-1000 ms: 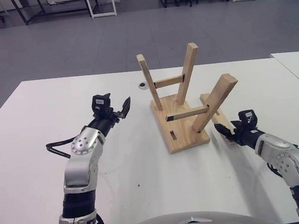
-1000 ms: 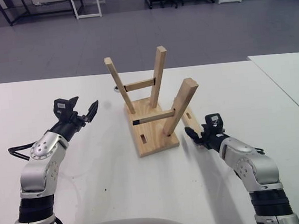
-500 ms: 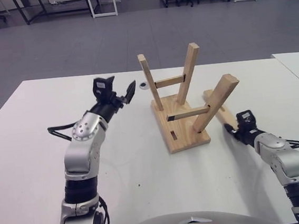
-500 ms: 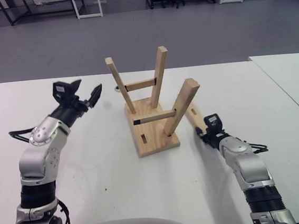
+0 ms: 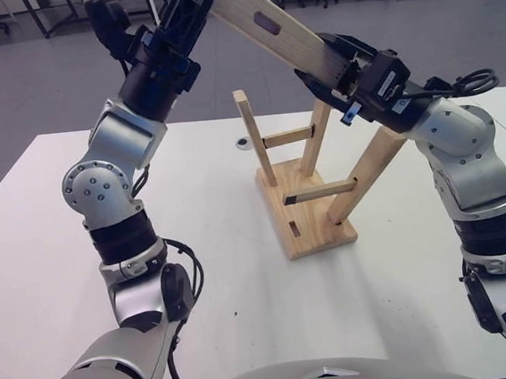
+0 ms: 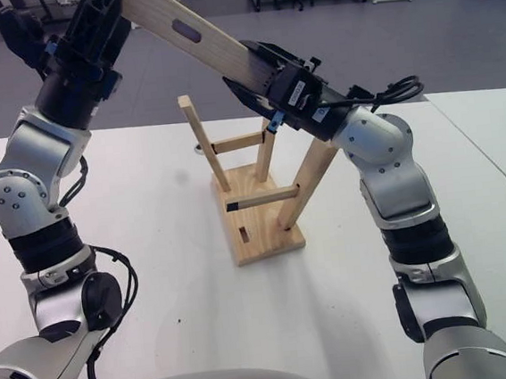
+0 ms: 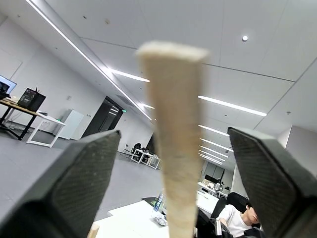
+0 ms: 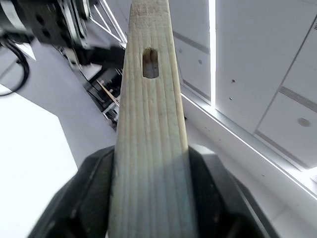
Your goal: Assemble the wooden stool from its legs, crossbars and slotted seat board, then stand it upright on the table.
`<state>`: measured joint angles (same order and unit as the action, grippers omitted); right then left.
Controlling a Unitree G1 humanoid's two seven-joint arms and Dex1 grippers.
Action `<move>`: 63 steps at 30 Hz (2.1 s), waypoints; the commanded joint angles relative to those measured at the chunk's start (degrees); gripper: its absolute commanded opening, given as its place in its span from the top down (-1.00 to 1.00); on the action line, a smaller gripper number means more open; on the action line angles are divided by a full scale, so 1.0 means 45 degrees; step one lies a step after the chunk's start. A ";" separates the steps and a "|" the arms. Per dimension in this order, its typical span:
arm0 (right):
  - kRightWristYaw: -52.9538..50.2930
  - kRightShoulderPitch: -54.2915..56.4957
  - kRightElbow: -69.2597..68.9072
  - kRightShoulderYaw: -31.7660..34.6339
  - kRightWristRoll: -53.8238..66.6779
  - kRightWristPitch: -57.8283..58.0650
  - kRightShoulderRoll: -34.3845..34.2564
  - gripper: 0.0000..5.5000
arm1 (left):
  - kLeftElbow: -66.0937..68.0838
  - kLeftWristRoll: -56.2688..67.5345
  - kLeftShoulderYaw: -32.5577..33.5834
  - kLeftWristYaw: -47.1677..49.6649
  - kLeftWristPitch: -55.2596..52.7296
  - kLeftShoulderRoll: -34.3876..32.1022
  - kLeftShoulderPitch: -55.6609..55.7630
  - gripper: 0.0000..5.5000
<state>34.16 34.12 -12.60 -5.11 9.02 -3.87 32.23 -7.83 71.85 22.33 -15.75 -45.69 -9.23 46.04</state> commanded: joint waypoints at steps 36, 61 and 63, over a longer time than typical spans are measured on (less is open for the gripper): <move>-0.0326 -0.5640 0.3084 0.1793 -0.1282 0.4655 0.0981 -0.35 | -0.6896 -0.0762 -0.1079 0.2820 0.0728 -0.1905 -0.9648 0.63; 0.1241 -0.7047 0.0564 -0.1344 -0.2092 0.3206 -0.0132 -0.35 | -0.6269 -0.3615 -0.2736 0.8293 0.0295 -0.0676 -1.0138 0.63; 0.1084 -0.6900 -0.0074 -0.1169 -0.2093 0.3390 -0.0148 -0.35 | -0.6448 -0.3904 -0.2915 0.8927 -0.0161 -0.0769 -1.0069 0.63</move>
<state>39.41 1.71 -9.83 -11.07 -0.40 10.71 31.07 -37.33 58.28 10.14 20.15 -42.20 -11.06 1.54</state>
